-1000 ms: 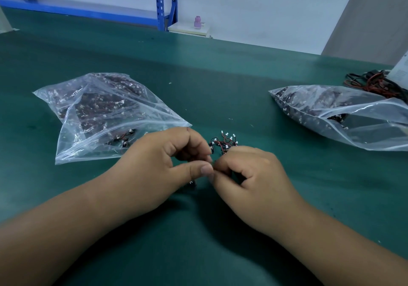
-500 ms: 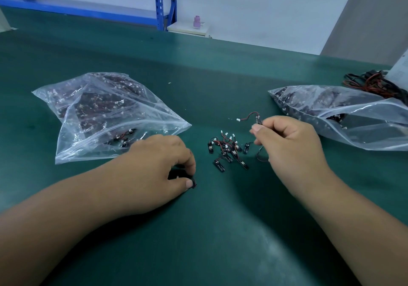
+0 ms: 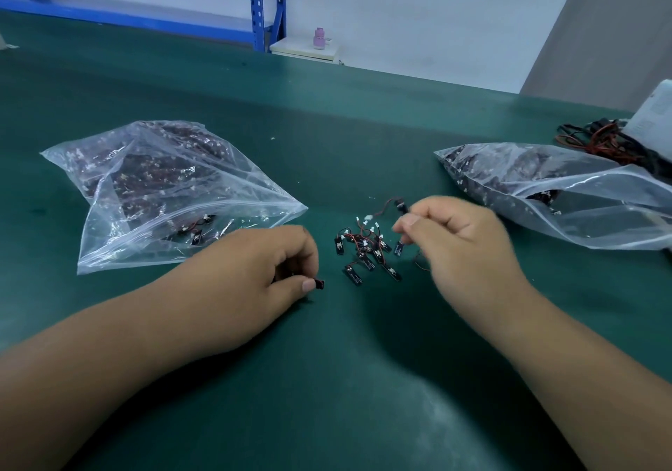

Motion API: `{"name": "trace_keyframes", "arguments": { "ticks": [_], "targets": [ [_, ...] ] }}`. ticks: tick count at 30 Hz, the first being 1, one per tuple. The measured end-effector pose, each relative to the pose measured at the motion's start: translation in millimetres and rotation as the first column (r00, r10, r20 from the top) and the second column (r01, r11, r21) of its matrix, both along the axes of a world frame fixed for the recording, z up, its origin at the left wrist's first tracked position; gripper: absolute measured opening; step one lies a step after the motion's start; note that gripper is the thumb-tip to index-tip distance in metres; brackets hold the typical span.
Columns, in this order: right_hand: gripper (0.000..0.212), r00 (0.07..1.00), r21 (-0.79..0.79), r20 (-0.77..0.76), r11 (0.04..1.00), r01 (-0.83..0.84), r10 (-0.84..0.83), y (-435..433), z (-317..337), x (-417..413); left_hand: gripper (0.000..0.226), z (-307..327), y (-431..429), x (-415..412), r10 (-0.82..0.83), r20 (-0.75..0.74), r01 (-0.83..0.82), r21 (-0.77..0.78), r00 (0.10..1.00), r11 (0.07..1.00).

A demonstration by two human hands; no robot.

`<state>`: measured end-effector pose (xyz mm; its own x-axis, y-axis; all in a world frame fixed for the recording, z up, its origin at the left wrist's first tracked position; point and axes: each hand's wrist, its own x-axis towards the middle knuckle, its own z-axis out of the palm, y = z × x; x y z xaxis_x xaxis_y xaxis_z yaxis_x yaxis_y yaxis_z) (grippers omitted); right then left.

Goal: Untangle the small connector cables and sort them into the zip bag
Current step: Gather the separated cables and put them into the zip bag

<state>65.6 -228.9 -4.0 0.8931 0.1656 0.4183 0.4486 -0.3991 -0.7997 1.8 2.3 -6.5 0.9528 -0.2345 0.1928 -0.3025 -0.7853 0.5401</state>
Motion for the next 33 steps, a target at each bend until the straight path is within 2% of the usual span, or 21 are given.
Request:
{"name": "trace_keyframes", "arguments": {
  "ticks": [2,4,6,9,11,13,15,17,20,24,28,33],
  "targets": [
    [0.019,0.987,-0.259,0.107,0.961,-0.092,0.123,5,-4,-10,0.026,-1,-1,1,0.001,0.001,-0.001,-0.078,1.000,0.997],
    [0.018,0.956,-0.539,0.178,0.836,-0.103,0.233,13,-8,-21,0.044,-1,-2,0,-0.043,-0.032,0.037,-0.152,0.999,0.988],
    [0.023,0.942,-0.655,0.213,0.753,-0.060,0.260,20,-10,-29,0.052,-2,-4,-2,-0.104,-0.068,0.091,-0.169,0.992,0.981],
    [0.026,0.940,-0.619,0.140,0.768,-0.162,0.311,24,-9,-33,0.029,-3,-6,-2,-0.131,-0.019,0.129,-0.060,0.991,0.990],
    [0.026,0.933,-0.512,0.082,0.818,-0.262,0.351,20,-7,-28,0.015,-2,-5,-1,-0.109,0.019,0.109,-0.051,0.994,0.993],
    [0.021,0.964,-0.351,0.099,0.915,-0.199,0.248,10,-3,-12,0.011,-1,-3,0,-0.079,0.017,0.080,-0.040,0.997,0.996],
    [0.014,0.996,-0.243,0.076,0.970,-0.030,0.050,-5,-1,8,0.007,-2,0,1,-0.063,0.006,0.063,-0.009,0.998,0.998],
    [0.017,0.997,-0.330,0.005,0.941,0.078,-0.081,-18,-5,24,0.007,-3,1,2,-0.064,0.003,0.064,0.027,0.998,0.998],
    [0.025,0.986,-0.513,-0.117,0.857,0.042,-0.119,-26,-14,33,0.011,-3,0,2,-0.075,0.004,0.074,0.044,0.997,0.996],
    [0.014,0.983,-0.538,-0.148,0.843,0.009,-0.106,-23,-13,29,0.009,-6,2,3,-0.071,-0.001,0.071,0.058,0.997,0.996],
    [0.033,0.982,-0.518,-0.158,0.855,0.006,-0.103,-24,-11,28,0.013,-7,3,5,-0.060,0.000,0.060,0.061,0.998,0.996],
    [0.040,0.981,-0.454,-0.187,0.890,-0.044,-0.047,-22,-11,26,0.011,-8,4,5,-0.063,0.004,0.062,0.074,0.998,0.995]
  ]
}}
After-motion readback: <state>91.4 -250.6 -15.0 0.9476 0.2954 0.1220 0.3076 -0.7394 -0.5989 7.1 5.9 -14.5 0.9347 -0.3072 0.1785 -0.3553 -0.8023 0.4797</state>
